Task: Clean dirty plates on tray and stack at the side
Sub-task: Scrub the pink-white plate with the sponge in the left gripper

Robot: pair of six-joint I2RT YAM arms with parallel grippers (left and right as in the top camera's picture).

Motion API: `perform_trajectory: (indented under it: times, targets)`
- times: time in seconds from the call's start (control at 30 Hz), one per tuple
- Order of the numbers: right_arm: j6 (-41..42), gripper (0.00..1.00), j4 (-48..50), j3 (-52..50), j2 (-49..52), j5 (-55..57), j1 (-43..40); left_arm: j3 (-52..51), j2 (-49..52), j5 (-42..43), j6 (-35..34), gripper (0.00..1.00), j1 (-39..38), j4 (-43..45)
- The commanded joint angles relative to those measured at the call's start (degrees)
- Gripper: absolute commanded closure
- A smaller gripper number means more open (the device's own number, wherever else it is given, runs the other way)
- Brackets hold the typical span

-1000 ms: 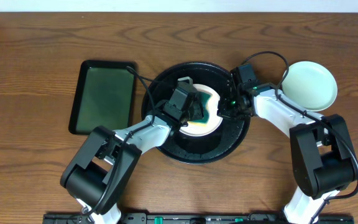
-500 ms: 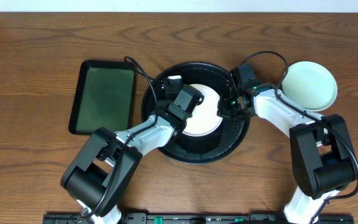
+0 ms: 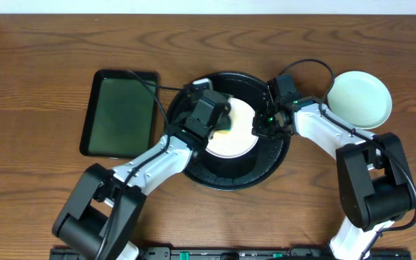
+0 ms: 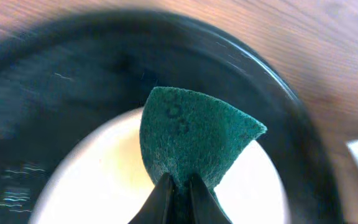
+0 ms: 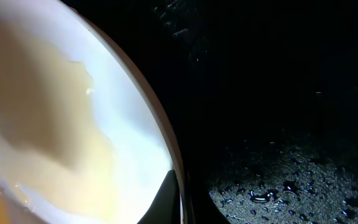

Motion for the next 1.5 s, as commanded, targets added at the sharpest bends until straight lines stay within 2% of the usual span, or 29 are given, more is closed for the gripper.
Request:
perform_trajectory:
  times: [0.0, 0.17, 0.27, 0.43, 0.5, 0.63, 0.8, 0.93, 1.07, 1.23, 1.47]
  targets:
    - [-1.05, 0.98, -0.37, -1.07, 1.90, 4.02, 0.68, -0.74, 3.04, 7.43, -3.65, 0.93, -1.18, 1.53]
    - [-1.05, 0.98, -0.42, -1.07, 1.90, 4.02, 0.72, -0.74, 7.02, 7.19, -4.70, 0.93, -1.49, 2.58]
    - [-1.07, 0.98, -0.46, -1.07, 1.90, 4.02, 0.72, -0.74, 8.81, 3.61, -4.44, 0.92, -1.49, 1.81]
    - [-1.09, 0.98, -0.76, -1.07, 1.90, 4.04, 0.85, -0.74, 9.60, -13.44, -1.99, 0.92, -1.38, -4.79]
    - [-1.31, 0.98, -0.90, -1.07, 1.90, 4.04, 0.92, -0.74, 9.53, -18.67, 1.29, 0.93, -0.96, -6.80]
    - [-1.29, 0.98, -1.01, -1.07, 1.90, 4.07, 0.92, -0.74, 8.22, -23.93, 6.14, 0.93, -0.13, -9.03]
    - [-1.29, 0.98, -0.98, -1.07, 1.90, 4.07, 0.92, -0.74, 2.03, -27.39, 6.10, 0.92, -0.13, -10.38]
    - [-1.29, 0.98, -0.79, -1.07, 1.90, 4.07, 0.92, -0.74, -3.87, -25.38, 5.81, 0.92, -0.15, -10.16]
    - [-1.25, 0.98, -0.35, -1.07, 1.90, 4.04, 0.92, -0.74, -6.19, -12.59, 1.01, 0.92, -0.13, -9.27]
    - [-1.25, 0.98, -0.07, -1.07, 1.90, 4.04, 0.94, -0.76, -2.93, 1.49, -5.14, 0.92, -0.83, -7.37]
    - [-1.25, 0.98, -0.37, -1.07, 1.90, 4.02, 0.94, -0.76, 5.46, 8.02, -5.44, 0.93, -3.43, -1.44]
